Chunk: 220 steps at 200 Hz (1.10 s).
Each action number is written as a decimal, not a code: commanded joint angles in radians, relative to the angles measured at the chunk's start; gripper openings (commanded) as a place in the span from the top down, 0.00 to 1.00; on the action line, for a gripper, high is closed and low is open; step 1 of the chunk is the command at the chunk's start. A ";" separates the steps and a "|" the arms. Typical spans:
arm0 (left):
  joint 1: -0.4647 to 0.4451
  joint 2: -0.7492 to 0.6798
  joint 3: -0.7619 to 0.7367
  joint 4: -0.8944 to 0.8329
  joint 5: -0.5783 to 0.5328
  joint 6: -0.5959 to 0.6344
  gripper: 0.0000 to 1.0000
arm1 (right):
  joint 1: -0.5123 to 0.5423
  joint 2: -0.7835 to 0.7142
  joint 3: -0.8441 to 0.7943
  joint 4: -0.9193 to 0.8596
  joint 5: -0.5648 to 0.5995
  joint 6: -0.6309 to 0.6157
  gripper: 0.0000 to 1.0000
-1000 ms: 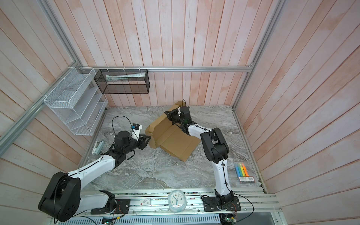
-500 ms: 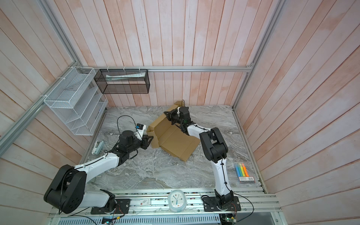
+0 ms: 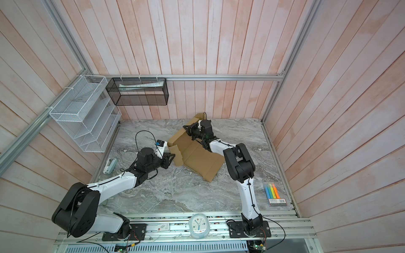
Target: Fold the paper box
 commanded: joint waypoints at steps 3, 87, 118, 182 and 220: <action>-0.019 0.020 0.024 0.043 -0.049 -0.038 0.63 | 0.015 0.035 0.033 0.000 -0.010 0.009 1.00; -0.032 0.064 0.050 0.029 -0.204 -0.098 0.63 | 0.036 0.045 0.050 -0.014 -0.009 0.006 1.00; -0.032 0.080 0.053 0.032 -0.249 -0.120 0.63 | 0.046 0.053 0.056 -0.017 -0.008 0.007 1.00; -0.038 0.120 0.061 0.042 -0.323 -0.170 0.63 | 0.059 0.051 0.047 -0.007 0.006 0.006 1.00; -0.044 0.141 0.064 0.059 -0.358 -0.190 0.63 | 0.067 0.048 0.011 0.025 0.006 0.012 1.00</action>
